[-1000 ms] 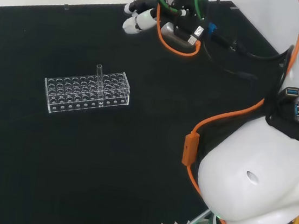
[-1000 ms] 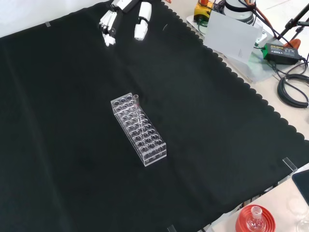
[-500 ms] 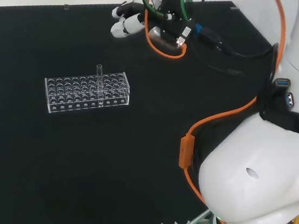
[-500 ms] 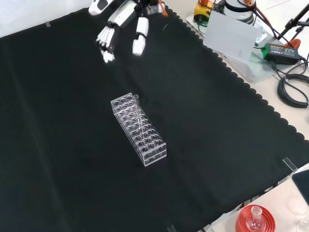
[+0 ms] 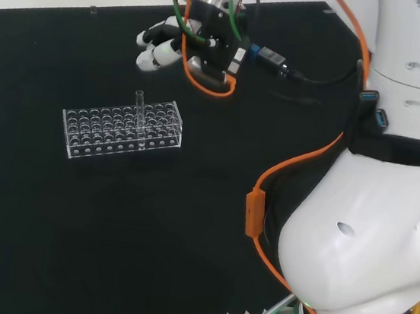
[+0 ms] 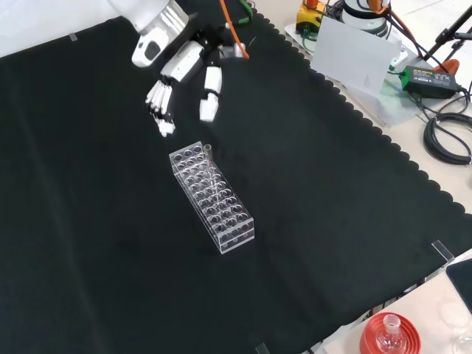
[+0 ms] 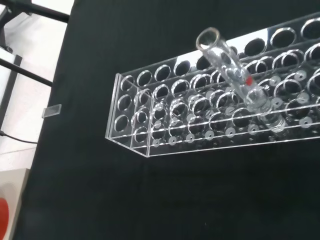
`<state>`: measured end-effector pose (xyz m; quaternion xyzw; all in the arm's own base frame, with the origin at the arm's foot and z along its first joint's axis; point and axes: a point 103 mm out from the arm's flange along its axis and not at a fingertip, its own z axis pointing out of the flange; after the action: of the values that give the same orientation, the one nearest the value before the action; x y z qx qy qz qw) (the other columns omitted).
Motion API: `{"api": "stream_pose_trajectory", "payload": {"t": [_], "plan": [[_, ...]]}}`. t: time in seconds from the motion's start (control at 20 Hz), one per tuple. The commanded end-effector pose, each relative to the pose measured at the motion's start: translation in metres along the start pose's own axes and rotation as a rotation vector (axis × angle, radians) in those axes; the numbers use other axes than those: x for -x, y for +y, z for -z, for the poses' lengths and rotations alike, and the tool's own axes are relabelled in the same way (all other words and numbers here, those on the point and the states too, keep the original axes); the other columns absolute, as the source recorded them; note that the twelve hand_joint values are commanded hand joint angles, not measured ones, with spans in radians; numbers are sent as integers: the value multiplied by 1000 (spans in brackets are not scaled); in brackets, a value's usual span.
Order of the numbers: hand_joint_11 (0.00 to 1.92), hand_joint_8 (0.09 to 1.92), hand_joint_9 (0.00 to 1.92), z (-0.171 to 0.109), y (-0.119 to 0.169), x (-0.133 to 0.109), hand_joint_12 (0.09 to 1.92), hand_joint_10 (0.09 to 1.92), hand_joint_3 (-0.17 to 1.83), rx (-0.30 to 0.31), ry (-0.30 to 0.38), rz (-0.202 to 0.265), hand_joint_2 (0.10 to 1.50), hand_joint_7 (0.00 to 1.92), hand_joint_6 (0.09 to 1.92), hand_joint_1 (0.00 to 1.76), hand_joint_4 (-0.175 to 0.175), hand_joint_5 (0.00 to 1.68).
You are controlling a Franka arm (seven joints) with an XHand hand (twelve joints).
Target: Pick up the test tube.
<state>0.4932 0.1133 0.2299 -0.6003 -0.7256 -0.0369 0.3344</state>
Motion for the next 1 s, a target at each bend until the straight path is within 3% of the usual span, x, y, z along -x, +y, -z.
{"api": "stream_pose_trajectory", "payload": {"t": [0.05,1.0], "plan": [[0,864,225,-22,16,1,1455,976,-175,-13,1,9,1066,305,87,903,-7,439],[0,860,253,-61,-8,7,1471,966,-175,-50,59,-9,1063,338,91,935,-18,490]]}}
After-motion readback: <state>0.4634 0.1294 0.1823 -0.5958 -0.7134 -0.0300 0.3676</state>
